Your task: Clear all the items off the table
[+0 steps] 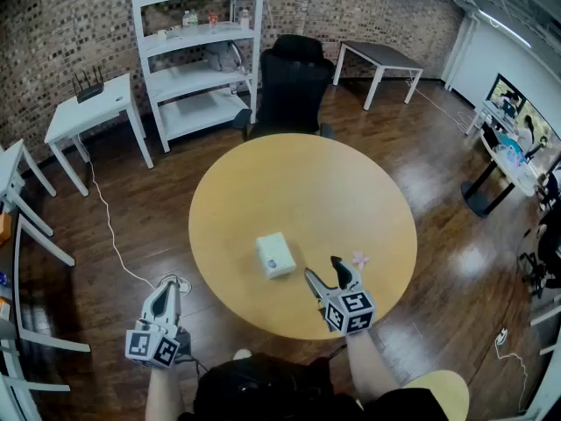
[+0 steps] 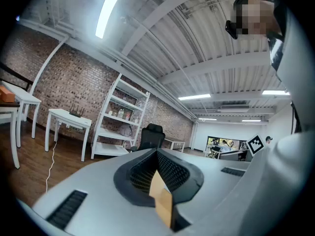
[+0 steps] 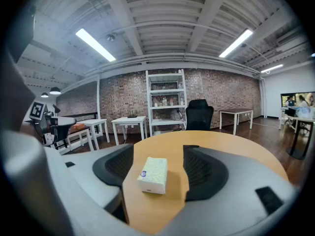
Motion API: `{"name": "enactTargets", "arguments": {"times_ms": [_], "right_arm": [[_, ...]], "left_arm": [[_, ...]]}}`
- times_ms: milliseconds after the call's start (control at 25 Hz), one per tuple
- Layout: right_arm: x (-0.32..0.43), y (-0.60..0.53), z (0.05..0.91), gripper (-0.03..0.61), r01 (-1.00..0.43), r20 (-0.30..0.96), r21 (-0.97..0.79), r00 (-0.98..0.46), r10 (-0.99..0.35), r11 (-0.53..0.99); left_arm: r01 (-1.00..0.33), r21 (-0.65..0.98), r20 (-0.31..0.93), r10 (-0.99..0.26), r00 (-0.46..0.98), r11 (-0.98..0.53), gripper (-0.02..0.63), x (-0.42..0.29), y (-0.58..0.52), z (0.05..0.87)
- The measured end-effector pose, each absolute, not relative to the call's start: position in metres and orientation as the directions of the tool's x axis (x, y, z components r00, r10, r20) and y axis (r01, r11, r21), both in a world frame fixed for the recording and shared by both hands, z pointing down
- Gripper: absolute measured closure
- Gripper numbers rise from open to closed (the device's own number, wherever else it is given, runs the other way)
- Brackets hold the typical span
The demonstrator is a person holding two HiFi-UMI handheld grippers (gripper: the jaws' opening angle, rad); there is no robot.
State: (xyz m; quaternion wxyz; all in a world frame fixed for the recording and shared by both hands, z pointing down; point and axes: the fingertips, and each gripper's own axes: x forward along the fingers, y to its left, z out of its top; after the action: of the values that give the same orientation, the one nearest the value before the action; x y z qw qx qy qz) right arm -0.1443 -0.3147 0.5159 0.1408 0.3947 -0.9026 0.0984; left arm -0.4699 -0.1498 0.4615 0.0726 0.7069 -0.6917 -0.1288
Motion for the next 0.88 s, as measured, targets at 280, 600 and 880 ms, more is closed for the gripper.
{"name": "enactTargets", "arguments": {"times_ms": [280,600,880], "right_arm": [[-0.214,-0.337,0.571,0.193,-0.777,0.531,-0.034,-0.547,-0.647,0.629],[-0.241,-0.370,0.646,0.146,-0.806,0.721,-0.093,-0.459,-0.518,0.585],[-0.256,-0.393,0.706,0.030,-0.793,0.844,-0.096,-0.385,-0.373,0.601]], "left_arm": [[-0.963,0.268,-0.073,-0.997,-0.002,-0.018,0.615,-0.531,-0.120,0.459],[-0.932,0.330,0.007,-0.988,-0.155,0.149,0.614,-0.581,-0.098,0.491],[-0.926,0.333,0.051,-0.984,-0.169,0.176,0.615,-0.570,-0.113,0.491]]}}
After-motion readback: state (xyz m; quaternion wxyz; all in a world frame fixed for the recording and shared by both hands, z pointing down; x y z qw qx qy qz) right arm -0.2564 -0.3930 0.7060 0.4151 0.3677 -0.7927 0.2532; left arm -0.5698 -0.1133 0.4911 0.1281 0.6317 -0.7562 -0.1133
